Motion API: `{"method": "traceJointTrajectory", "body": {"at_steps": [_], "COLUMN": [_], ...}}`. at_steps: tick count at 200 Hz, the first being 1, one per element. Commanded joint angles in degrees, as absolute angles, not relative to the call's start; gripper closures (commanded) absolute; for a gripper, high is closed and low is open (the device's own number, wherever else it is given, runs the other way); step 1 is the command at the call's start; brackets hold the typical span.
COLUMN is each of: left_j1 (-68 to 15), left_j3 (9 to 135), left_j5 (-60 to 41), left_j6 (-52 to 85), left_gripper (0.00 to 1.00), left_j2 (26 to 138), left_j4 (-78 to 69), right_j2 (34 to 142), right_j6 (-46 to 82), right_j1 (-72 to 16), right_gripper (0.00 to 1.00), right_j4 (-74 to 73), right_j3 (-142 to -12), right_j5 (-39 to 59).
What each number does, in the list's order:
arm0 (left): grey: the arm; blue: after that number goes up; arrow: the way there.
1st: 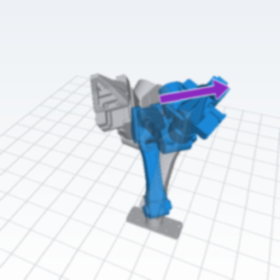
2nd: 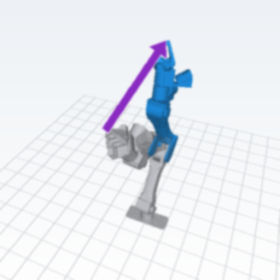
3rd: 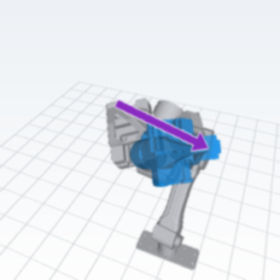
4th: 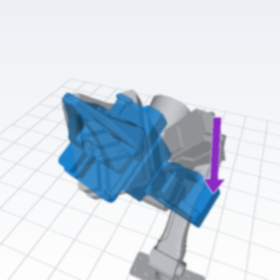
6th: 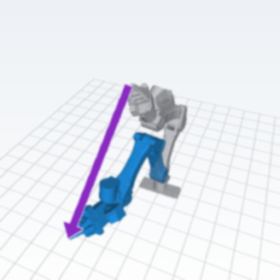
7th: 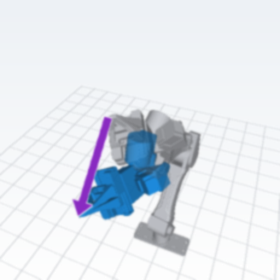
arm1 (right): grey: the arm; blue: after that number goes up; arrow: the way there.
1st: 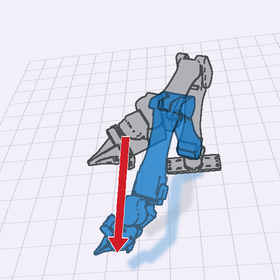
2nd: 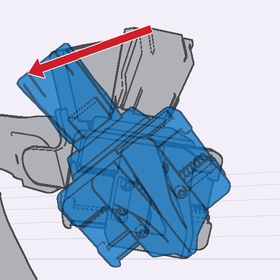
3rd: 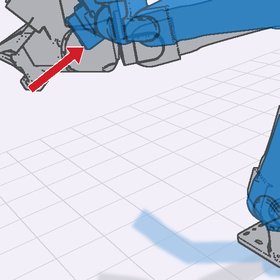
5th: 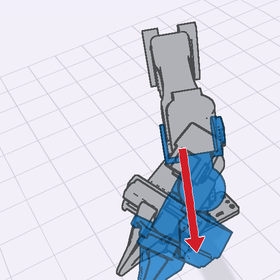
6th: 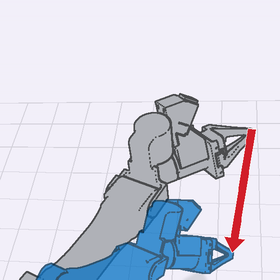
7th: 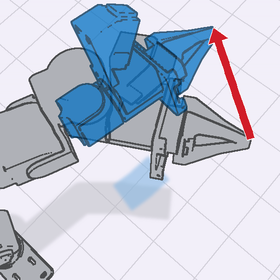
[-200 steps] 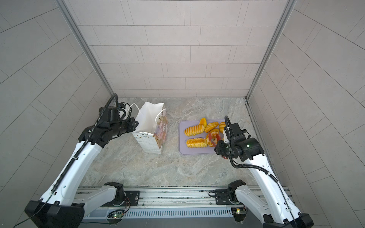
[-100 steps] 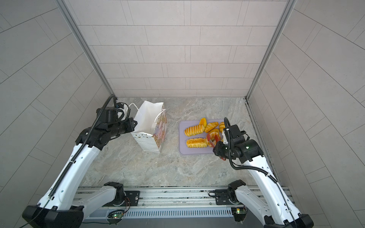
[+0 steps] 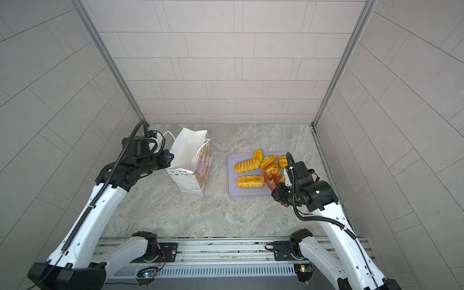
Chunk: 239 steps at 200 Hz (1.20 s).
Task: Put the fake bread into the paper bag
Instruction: 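Close the tongs on the ring-shaped bread with the right gripper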
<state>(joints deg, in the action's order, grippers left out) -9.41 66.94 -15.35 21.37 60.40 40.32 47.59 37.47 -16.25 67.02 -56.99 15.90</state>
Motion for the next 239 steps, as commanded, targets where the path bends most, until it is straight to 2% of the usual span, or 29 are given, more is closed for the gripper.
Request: {"method": "traceJointTrajectory", "body": {"at_steps": [1, 146, 239], "left_j1": [-9.69, -9.8, -9.79], "left_j3": [66.71, 65.75, 65.38], "left_j5": [-15.12, -14.94, -14.9], "left_j6": [21.0, 21.28, 21.42], "left_gripper": [1.0, 1.0, 1.0], "left_j2": [59.06, 58.83, 58.7], "left_j4": [38.93, 38.34, 38.32], "right_j2": [46.99, 50.58, 53.58], "right_j6": [38.37, 39.33, 37.36], "right_j1": [-16.61, -17.05, -17.05], "right_gripper": [0.56, 0.56, 0.58], "right_j4": [67.13, 60.4, 58.76], "right_j3": [-57.55, -53.35, -54.22], "right_j5": [15.56, 17.47, 14.53]}}
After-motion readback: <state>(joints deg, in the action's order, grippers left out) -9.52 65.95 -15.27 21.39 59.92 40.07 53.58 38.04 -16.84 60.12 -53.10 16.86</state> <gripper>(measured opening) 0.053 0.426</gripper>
